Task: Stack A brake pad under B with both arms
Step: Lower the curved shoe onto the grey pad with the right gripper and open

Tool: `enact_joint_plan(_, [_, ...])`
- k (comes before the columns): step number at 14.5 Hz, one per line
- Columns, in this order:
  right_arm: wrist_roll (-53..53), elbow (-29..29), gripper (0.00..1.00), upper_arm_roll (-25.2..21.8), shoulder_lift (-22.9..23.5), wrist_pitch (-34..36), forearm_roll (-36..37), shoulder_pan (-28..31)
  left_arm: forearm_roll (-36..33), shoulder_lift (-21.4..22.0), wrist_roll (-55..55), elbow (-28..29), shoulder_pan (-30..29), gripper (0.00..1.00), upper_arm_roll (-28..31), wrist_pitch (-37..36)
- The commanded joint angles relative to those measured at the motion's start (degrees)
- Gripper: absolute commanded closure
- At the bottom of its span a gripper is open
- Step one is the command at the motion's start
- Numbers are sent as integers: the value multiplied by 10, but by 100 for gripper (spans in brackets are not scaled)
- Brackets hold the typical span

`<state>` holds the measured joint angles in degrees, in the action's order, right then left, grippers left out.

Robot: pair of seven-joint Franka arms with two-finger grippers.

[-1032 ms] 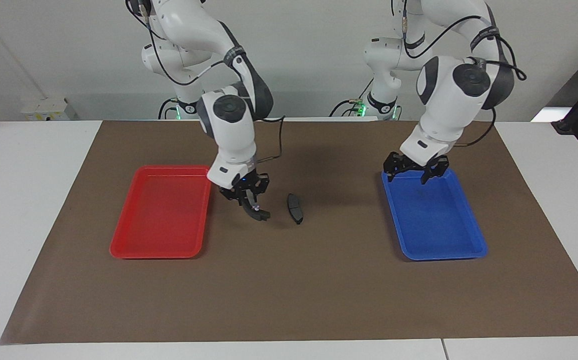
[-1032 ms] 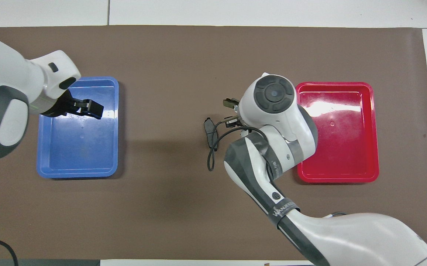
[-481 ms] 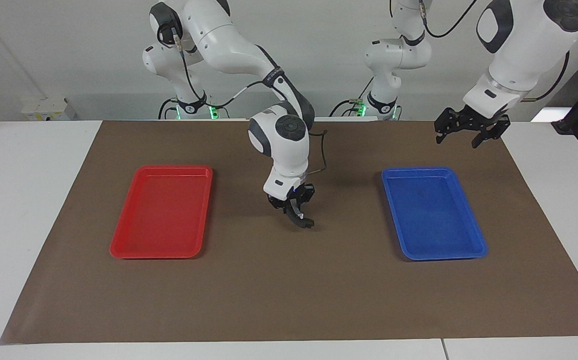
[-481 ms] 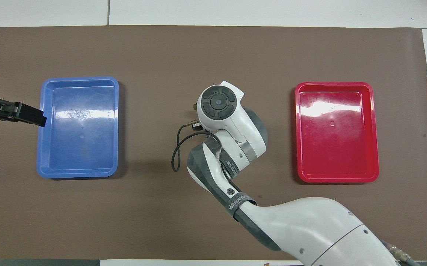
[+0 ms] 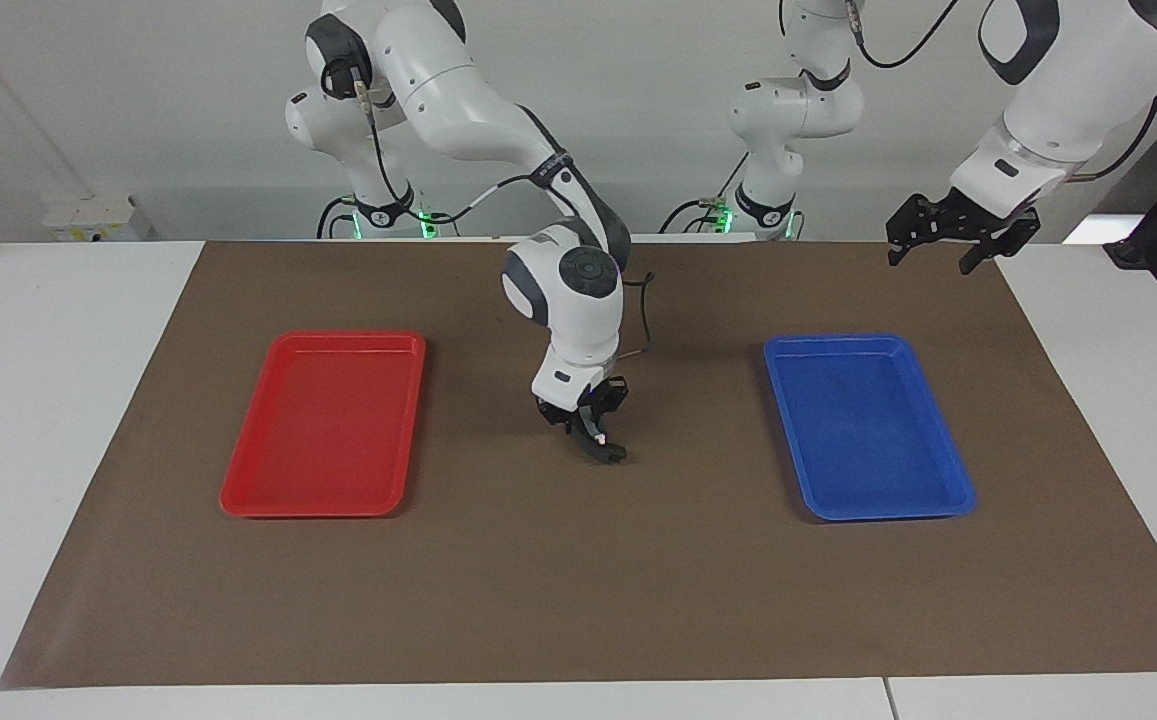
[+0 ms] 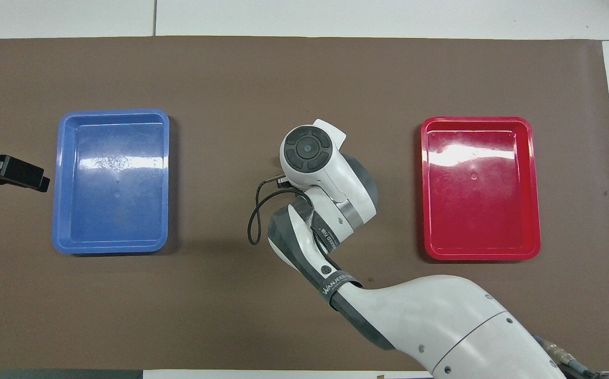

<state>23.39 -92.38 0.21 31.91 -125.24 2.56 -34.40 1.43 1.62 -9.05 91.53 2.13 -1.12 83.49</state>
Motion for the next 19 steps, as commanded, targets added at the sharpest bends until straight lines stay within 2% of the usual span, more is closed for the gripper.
enact_joint_plan(1, [2, -3, 100, 1, -3, 6, 16, -1, -3, 14, -8, 12, 1, 2, 2, 8])
enact_joint_plan(10, [2, -15, 100, 1, -5, -4, 16, -3, -2, 13, -4, 12, -3, 2, 2, 15])
enact_joint_plan(12, [2, -19, 97, 1, -6, -5, 16, -4, -2, 13, -4, 12, -3, 2, 2, 14])
enact_joint_plan(13, [2, -20, 91, 1, -6, -5, 16, -5, -2, 13, -4, 12, -3, 2, 2, 13])
enact_joint_plan(14, [2, -24, 62, 1, -7, -6, 16, -6, -2, 13, -4, 12, -3, 2, 2, 14])
enact_joint_plan(15, [6, -30, 20, 1, -9, -9, 15, -8, -2, 13, -4, 12, -3, 2, 2, 15])
enact_joint_plan(16, [6, -36, 0, 1, -11, -16, 15, -16, -2, 14, -3, 13, -3, 2, 2, 15])
enact_joint_plan(19, [5, -35, 0, 1, -14, 0, 16, -18, -3, 11, -2, 13, -2, 2, 3, 35])
